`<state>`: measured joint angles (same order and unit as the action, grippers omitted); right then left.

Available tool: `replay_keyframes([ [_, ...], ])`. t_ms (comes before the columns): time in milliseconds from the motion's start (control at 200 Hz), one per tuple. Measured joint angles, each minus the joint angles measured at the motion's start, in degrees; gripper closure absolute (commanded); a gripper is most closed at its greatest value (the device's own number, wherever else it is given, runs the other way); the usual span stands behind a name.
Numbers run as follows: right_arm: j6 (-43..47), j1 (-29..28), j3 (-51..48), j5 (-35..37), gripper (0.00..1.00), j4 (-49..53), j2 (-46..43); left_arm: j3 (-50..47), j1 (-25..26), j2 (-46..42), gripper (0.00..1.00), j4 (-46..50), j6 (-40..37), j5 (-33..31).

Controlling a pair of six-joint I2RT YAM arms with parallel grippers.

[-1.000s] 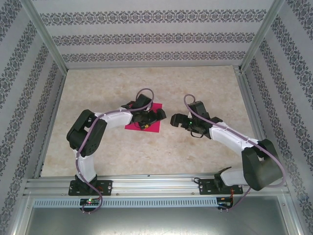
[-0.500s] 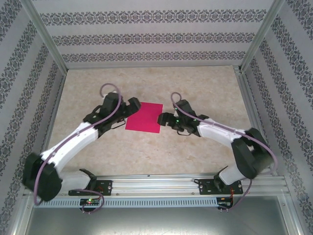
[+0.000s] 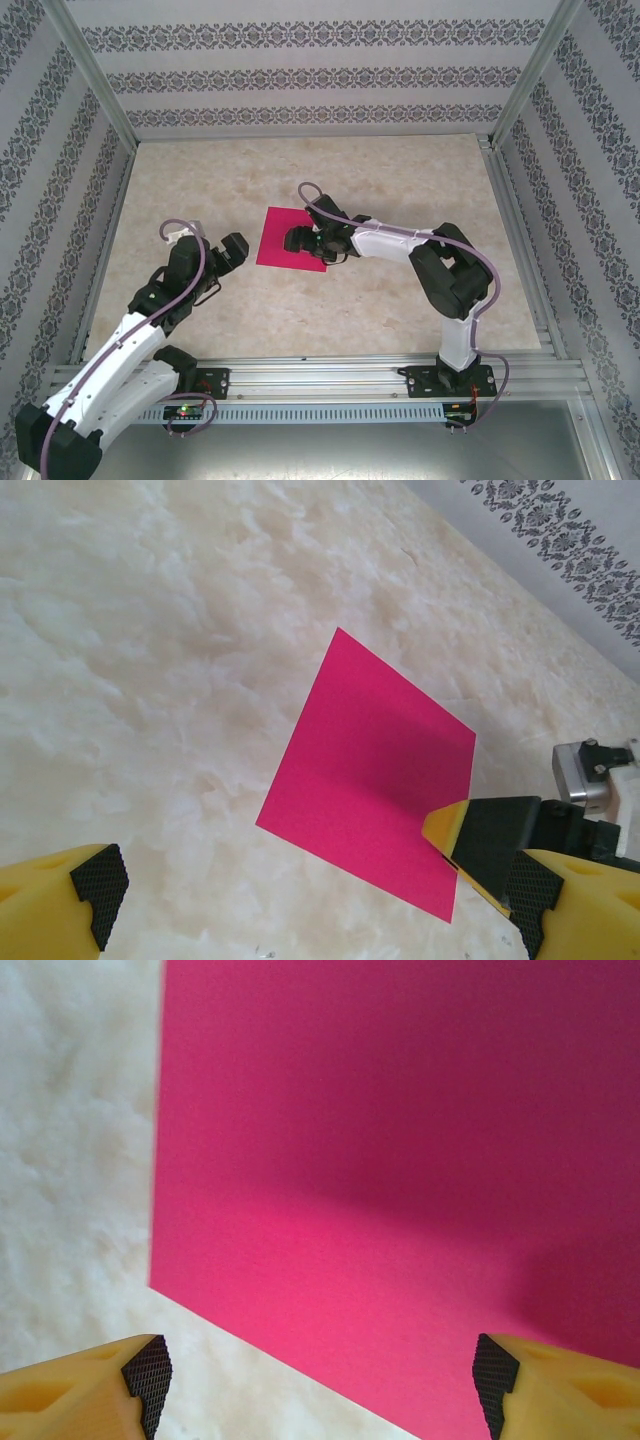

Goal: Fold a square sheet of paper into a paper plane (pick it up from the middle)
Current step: Move the square sheet of paper to the center of the table.

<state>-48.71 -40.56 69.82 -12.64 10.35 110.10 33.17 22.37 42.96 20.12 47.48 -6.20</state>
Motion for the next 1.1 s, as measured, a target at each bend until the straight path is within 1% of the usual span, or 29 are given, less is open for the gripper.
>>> replay_keyframes([
  [155, 2.4, 0.1, -0.4, 0.4, 0.20, 3.5, 0.8, -1.7, 0.0, -0.5, 0.00, -1.6, -1.6, 1.0],
  [275, 5.3, 0.4, -2.1, 0.9, 0.20, 3.6, -0.2, -2.1, 0.0, -0.5, 0.00, -2.1, -2.9, 2.4],
  [375, 7.7, 1.6, -4.9, 1.0, 0.20, 4.2, -2.5, -2.1, 0.0, -0.6, 0.00, -3.0, -4.0, 3.4],
  [580, 12.1, 6.1, -12.2, 1.9, 0.20, 8.0, -9.3, -3.1, 0.0, -0.7, 0.00, -5.5, -5.2, 5.7],
  [709, 13.9, 6.7, -12.7, 1.9, 0.19, 11.7, -11.6, -3.7, 0.0, -0.3, 0.00, -6.2, -5.2, 6.2],
  [789, 14.3, 6.3, -11.3, 2.3, 0.18, 13.6, -12.2, -3.7, 0.0, 0.3, 0.00, -6.3, -5.2, 6.2],
  [879, 14.4, 6.2, -6.6, 3.6, 0.19, 16.0, -11.1, -3.7, 0.0, 1.0, 0.00, -6.4, -5.2, 6.2],
  [984, 14.2, 5.9, -0.5, 4.3, 0.19, 16.0, -7.7, -3.6, 0.0, 1.7, 0.00, -6.4, -5.3, 6.6],
  [1099, 14.0, 5.5, 3.9, 4.3, 0.19, 15.8, -3.1, -2.9, 0.0, 3.7, 0.00, -6.5, -5.7, 8.7],
])
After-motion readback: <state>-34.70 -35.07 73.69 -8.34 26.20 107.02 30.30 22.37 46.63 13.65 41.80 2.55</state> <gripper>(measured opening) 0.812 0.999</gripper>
